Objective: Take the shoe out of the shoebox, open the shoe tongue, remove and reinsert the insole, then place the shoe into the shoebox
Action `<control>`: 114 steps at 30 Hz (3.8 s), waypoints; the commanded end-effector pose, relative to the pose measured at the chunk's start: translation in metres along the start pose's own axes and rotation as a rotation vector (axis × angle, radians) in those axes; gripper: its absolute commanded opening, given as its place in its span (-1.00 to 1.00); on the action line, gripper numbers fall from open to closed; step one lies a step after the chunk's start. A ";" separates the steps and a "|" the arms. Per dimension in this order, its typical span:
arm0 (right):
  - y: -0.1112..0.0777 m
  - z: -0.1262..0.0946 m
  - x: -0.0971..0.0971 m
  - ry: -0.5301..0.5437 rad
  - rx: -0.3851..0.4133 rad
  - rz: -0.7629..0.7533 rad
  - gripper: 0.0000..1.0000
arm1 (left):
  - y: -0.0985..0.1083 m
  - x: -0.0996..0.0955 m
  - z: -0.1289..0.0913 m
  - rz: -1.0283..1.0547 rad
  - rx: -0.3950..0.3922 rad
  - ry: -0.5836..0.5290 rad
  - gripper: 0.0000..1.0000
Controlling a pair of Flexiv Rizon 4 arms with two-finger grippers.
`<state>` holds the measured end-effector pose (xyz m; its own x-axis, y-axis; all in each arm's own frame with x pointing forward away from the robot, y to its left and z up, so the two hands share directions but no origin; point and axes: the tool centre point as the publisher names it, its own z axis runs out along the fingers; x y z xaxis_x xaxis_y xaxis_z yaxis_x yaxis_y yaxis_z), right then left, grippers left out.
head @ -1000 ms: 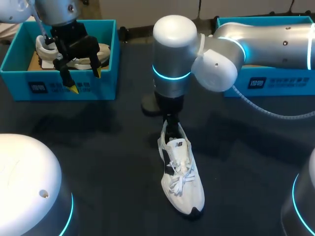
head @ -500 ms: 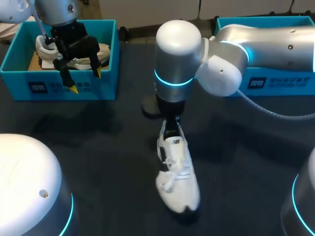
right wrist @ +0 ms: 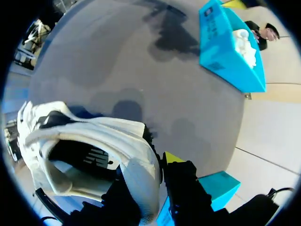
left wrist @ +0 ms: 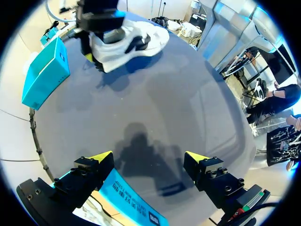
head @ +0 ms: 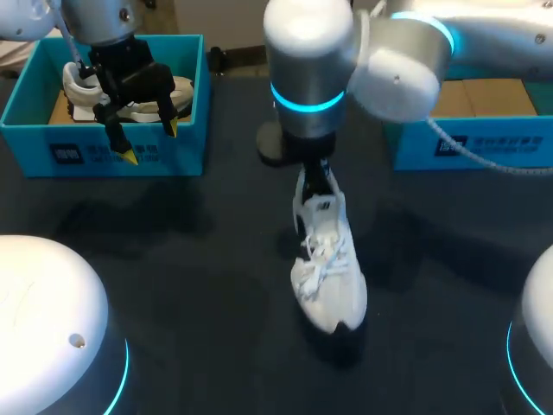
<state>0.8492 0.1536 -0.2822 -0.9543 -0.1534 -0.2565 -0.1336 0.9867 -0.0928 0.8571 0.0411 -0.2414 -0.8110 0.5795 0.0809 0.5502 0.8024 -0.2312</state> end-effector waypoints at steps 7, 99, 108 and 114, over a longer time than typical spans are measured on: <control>-0.011 -0.035 -0.003 0.008 -0.012 -0.002 -1.00 | 0.001 -0.001 0.000 0.001 0.000 0.002 1.00; -0.429 0.003 -0.296 0.052 0.090 0.187 -1.00 | 0.001 -0.001 0.000 0.001 0.000 0.002 1.00; -0.450 -0.005 -0.270 0.031 0.142 0.601 -1.00 | 0.001 -0.001 0.000 0.001 0.000 0.002 1.00; -0.456 -0.007 -0.255 0.044 0.159 0.690 -1.00 | 0.001 -0.001 0.000 0.001 0.000 0.002 1.00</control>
<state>1.1623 -0.2582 -0.1698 -0.9323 0.2708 -0.2398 0.3012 0.9482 -0.1004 0.8572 0.0411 -0.2414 -0.8110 0.5794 0.0810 0.5502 0.8024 -0.2311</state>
